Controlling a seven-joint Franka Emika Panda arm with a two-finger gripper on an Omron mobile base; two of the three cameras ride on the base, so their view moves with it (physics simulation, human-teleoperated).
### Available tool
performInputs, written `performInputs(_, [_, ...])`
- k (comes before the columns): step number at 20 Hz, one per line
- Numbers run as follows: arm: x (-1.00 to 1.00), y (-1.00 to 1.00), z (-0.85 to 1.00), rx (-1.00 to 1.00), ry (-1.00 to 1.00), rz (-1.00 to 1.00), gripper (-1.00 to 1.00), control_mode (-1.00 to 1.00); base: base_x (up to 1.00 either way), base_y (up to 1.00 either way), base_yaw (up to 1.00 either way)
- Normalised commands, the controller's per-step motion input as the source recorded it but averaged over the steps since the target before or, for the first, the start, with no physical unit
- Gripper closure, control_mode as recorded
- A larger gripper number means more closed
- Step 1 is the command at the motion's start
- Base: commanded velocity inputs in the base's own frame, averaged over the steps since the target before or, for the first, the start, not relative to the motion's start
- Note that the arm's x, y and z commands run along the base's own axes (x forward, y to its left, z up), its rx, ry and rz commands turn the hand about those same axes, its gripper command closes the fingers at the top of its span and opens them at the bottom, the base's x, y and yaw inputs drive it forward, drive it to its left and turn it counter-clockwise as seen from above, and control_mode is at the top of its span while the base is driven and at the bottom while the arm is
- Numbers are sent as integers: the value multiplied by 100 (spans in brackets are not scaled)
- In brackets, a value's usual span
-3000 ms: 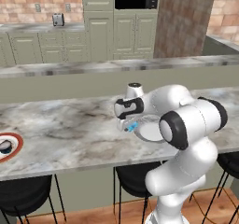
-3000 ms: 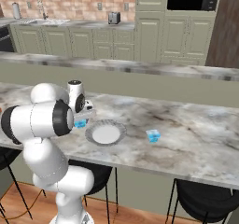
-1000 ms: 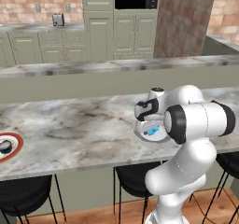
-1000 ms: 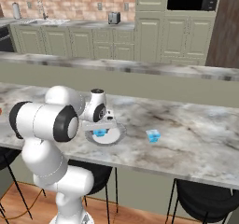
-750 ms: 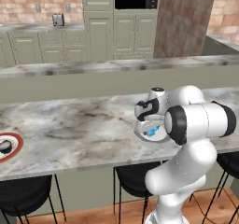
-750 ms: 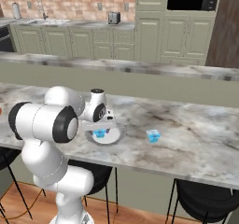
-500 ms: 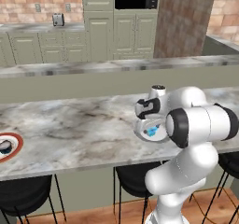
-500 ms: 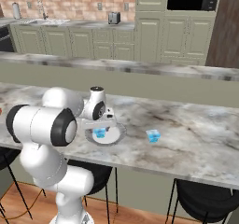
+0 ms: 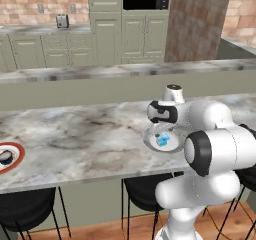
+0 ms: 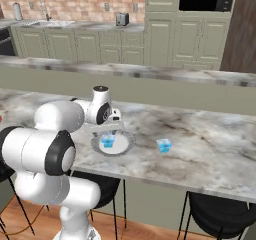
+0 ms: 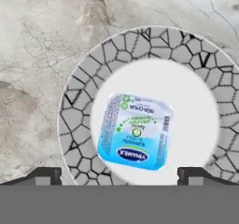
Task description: Place two yogurt containers on each plate.
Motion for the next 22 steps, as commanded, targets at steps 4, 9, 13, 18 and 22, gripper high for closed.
performInputs(4, [-22, -23, 29, 0, -5, -7, -100, -100, 0, 0, 0])
performInputs(9, [-21, -49, 21, 0, -2, -15, -100, -100, 0, 0, 0])
performInputs(13, [-11, -46, 15, 0, 0, -31, -100, -100, 0, 0, 0])
performInputs(18, [-2, -53, 1, 0, 0, -40, -100, -100, 0, 0, 0])
performInputs(22, [-1, -51, 0, 0, 0, -45, -100, -100, 0, 0, 0])
